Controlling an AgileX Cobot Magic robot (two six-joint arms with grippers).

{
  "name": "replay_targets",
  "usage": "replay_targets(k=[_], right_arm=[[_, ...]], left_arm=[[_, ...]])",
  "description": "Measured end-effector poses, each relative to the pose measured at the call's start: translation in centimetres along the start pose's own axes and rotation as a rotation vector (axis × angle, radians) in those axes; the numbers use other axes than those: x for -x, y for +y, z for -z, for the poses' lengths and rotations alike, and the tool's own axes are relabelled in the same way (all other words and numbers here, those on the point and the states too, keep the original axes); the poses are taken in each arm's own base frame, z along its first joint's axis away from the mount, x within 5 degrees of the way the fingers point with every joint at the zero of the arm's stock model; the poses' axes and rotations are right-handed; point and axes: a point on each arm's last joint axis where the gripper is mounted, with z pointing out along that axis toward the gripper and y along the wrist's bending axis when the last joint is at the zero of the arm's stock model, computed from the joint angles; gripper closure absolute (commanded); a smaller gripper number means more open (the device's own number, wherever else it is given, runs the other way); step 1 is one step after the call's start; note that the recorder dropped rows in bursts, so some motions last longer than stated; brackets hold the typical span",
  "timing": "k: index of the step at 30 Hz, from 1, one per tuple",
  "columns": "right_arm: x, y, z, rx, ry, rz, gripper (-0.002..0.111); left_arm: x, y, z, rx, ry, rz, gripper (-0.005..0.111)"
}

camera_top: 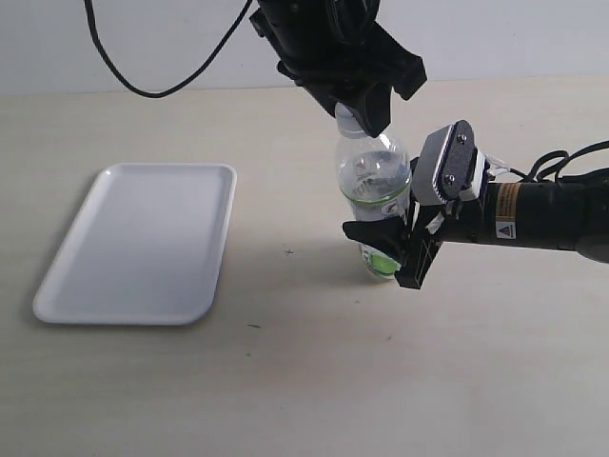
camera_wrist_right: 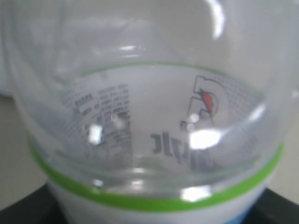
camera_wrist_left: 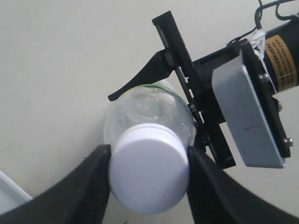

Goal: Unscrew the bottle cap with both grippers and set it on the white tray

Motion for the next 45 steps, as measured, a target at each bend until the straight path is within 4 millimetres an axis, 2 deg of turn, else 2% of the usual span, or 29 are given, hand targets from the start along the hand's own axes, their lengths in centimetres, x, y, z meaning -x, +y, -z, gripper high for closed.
replay_targets(k=[2,6,17,31,40,42,45], right_arm=[[0.00,0.00,0.00,0.000,0.000,0.000,0.108],[0.00,0.00,0.00,0.000,0.000,0.000,0.108],[0.00,0.00,0.00,0.000,0.000,0.000,0.108],[-0.02,-0.02,0.03,0.000,0.000,0.010,0.108],[-0.02,-0.02,0.03,0.000,0.000,0.010,0.108],[-0.02,-0.02,0.03,0.000,0.000,0.010,0.108],[-0.02,-0.02,0.03,0.000,0.000,0.010,0.108]], left_arm=[[-0.01,0.00,0.00,0.000,0.001,0.000,0.073],[-0.01,0.00,0.00,0.000,0.001,0.025,0.106],[-0.02,0.00,0.00,0.000,0.002,0.262,0.107],[0.42,-0.26,0.12,-0.051,-0.034,0.730,0.107],[0.41,-0.18,0.11,-0.043,-0.035,0.782,0.107],[0.40,-0.16,0.11,-0.041,-0.035,0.782,0.103],[0.37,-0.21,0.11,-0.044,-0.030,0.765,0.086]])
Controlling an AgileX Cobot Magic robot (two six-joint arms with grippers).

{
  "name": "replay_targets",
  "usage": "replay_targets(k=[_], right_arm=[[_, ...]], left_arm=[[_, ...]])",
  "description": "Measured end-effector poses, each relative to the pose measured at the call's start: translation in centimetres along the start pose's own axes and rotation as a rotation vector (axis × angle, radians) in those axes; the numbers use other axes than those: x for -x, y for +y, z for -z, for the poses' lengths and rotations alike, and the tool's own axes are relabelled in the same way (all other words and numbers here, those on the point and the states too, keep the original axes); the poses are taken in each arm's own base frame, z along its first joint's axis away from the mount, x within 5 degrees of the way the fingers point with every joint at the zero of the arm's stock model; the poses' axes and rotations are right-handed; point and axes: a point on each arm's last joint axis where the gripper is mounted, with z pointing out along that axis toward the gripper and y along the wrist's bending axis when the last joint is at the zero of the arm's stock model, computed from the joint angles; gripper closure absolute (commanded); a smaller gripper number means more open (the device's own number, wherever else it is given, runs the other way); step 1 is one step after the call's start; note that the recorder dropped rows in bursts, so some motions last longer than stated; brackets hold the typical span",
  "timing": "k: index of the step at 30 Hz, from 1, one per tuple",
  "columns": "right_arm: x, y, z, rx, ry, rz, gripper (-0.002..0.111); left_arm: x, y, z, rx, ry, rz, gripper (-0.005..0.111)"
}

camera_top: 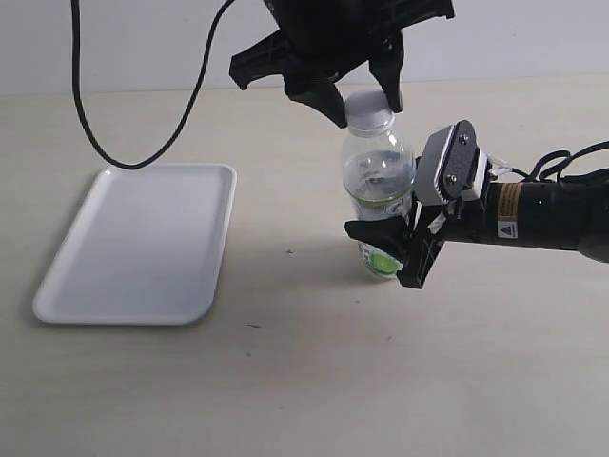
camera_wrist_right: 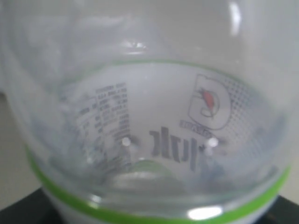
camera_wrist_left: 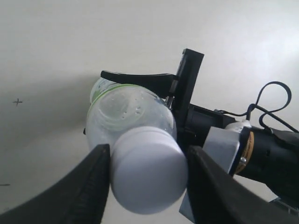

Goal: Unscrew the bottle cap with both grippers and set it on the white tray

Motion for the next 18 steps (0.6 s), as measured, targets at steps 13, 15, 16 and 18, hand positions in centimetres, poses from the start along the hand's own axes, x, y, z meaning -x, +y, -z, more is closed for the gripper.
replay_targets(k=[13,15,16,18], right_arm=[[0.0,0.1,0.0,0.003,0.000,0.005,0.108],[0.0,0.1,0.0,0.003,0.000,0.001,0.108],[0.0,0.1,0.0,0.003,0.000,-0.001,0.108],[0.0,0.1,0.0,0.003,0.000,-0.001,0.108]], left_arm=[[0.4,-0.7,2.0,0.019,-0.056,-0.284,0.027],[0.7,-1.1,3.1,0.015,-0.096,-0.324,0.027],[0.8,-1.3,3.6,0.011,-0.114,-0.342,0.027],[0.9,-1.5,4.4,0.005,-0.138,-0.368,0.027]])
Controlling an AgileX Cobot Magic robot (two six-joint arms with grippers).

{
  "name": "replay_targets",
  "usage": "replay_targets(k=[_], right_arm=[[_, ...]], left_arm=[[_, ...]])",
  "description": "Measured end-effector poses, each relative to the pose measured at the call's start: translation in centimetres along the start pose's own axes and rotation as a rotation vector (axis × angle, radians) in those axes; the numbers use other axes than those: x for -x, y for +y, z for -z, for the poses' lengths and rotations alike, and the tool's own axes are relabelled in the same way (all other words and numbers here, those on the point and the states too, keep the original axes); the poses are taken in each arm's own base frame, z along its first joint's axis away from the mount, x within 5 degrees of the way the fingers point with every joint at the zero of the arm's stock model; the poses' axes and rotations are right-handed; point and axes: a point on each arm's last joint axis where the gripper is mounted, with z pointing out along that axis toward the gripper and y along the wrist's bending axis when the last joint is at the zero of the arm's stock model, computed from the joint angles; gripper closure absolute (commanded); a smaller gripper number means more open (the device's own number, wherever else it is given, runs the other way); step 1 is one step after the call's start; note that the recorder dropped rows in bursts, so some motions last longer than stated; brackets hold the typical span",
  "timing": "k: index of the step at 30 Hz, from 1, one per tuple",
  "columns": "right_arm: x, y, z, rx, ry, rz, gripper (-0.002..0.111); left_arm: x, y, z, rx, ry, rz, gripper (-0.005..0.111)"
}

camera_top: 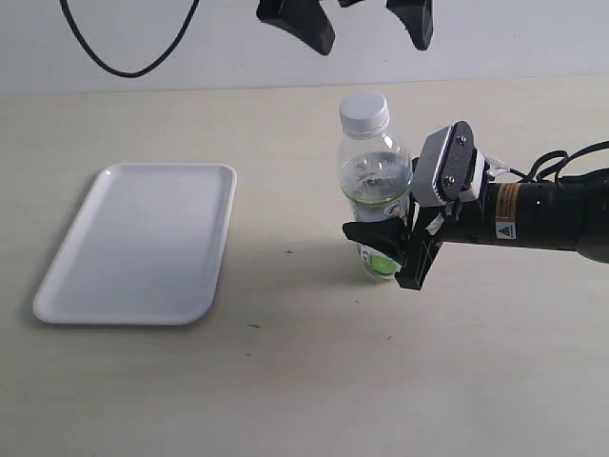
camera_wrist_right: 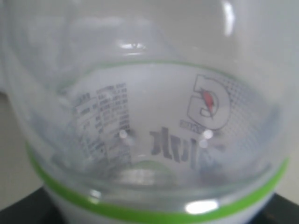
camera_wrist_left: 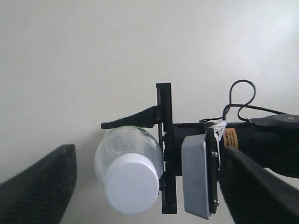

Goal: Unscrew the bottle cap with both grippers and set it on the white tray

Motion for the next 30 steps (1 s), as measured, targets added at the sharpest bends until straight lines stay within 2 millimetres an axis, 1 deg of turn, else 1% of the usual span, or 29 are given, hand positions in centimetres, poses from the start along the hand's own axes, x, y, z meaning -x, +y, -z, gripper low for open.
replay_targets(k=[4,7,12,16,23,30], right_arm=[[0.0,0.0,0.0,0.000,0.000,-0.002,0.108],[0.0,0.0,0.0,-0.001,0.004,-0.004,0.108],[-0.1,0.0,0.0,-0.001,0.006,-0.004,0.108],[-0.1,0.0,0.0,-0.001,0.006,-0.004,0.108],[-0.1,0.0,0.0,-0.001,0.006,-0.007,0.108],[-0.1,0.0,0.0,-0.001,0.006,-0.007,0.108]], left_arm=[[0.1,-0.1,0.4,0.001,-0.013,-0.043,0.027],[0.1,-0.1,0.0,0.003,-0.006,-0.098,0.027],[-0.4,-1.1,-0.3,0.019,0.004,-0.188,0.027],[-1.2,-1.4,-1.3,0.077,0.032,-0.248,0.027],[-1.7,-0.7,-2.7,0.133,0.074,-0.266,0.027],[-1.7,-0.6,-2.7,0.136,0.074,-0.268,0.029]])
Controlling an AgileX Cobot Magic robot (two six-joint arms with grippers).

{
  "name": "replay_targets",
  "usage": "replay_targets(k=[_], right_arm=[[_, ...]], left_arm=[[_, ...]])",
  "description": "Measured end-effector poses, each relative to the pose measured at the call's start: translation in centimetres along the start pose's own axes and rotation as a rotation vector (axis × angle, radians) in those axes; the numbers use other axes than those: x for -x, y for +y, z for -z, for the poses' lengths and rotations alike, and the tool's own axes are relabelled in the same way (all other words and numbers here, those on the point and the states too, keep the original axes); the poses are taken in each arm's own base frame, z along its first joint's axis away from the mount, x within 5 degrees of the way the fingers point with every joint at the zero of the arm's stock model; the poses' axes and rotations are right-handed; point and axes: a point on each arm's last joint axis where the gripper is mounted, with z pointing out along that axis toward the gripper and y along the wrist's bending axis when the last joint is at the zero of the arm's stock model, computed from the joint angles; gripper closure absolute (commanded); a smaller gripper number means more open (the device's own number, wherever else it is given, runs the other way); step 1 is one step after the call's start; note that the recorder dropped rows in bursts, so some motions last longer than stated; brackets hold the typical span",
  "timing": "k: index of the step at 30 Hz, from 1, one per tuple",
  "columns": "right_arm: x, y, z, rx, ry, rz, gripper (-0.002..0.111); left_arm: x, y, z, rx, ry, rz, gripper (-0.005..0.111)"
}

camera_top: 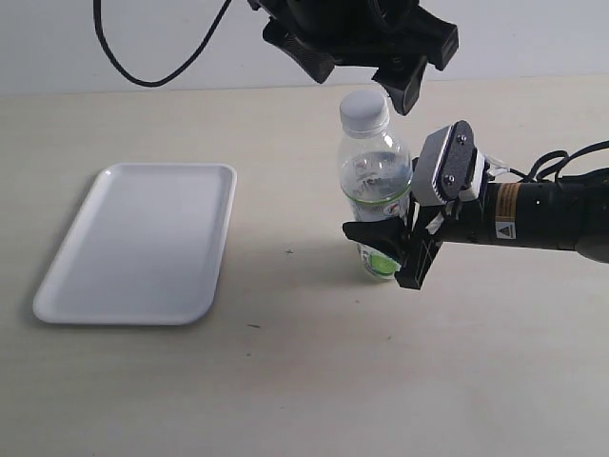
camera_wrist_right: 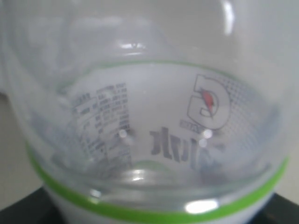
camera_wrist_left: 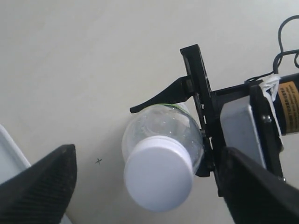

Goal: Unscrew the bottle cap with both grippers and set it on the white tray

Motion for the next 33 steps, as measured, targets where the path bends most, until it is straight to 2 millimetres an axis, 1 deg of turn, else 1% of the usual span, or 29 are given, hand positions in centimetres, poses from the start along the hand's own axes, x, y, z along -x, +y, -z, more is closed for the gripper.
replay_targets(k=[3,6,14,24,30,33], right_arm=[[0.00,0.00,0.00,0.000,0.000,0.000,0.108],[0.00,0.00,0.00,0.000,0.000,0.000,0.108],[0.00,0.00,0.00,0.000,0.000,0.000,0.108],[0.00,0.00,0.00,0.000,0.000,-0.002,0.108],[0.00,0.00,0.00,0.000,0.000,-0.008,0.108],[0.00,0.00,0.00,0.000,0.000,-0.008,0.108]], left_arm=[[0.00,0.00,0.00,0.000,0.000,0.000,0.032],[0.00,-0.02,0.00,-0.002,0.000,0.001,0.031],[-0.64,-0.23,-0.92,-0.029,0.042,0.013,0.031],[-0.65,-0.36,-0.91,-0.043,0.043,0.018,0.032],[-0.66,-0.47,-0.91,-0.055,0.044,0.023,0.046],[-0.66,-0.50,-0.91,-0.059,0.045,0.024,0.047]])
